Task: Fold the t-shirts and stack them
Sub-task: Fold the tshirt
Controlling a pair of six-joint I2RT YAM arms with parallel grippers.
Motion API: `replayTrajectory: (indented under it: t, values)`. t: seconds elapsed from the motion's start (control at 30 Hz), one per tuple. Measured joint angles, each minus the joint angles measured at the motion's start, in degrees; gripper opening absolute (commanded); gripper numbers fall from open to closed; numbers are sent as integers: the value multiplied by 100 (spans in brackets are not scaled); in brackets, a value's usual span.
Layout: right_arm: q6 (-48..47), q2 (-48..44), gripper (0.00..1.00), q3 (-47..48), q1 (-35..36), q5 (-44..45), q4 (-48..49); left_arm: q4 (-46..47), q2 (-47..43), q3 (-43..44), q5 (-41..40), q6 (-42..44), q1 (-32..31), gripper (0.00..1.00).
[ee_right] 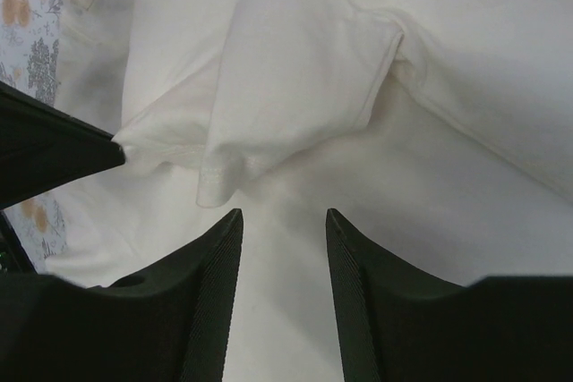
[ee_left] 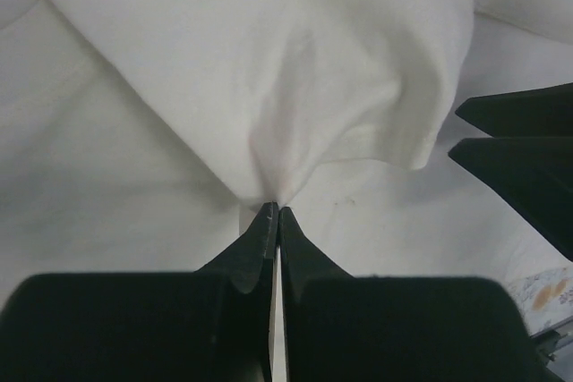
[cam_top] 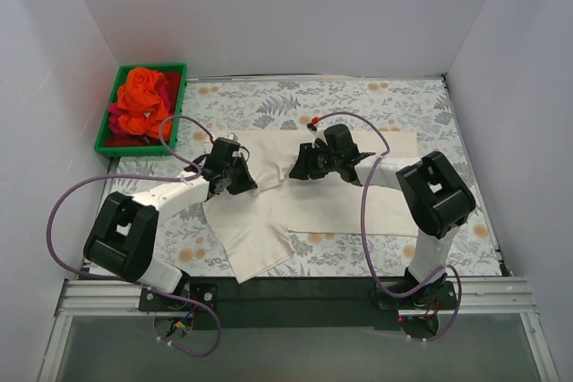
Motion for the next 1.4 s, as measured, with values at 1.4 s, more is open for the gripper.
replayTrajectory:
  t: [1.4]
  values:
    - [704, 1069, 1, 697, 26, -531, 785, -144, -262, 354, 413, -372, 968, 0]
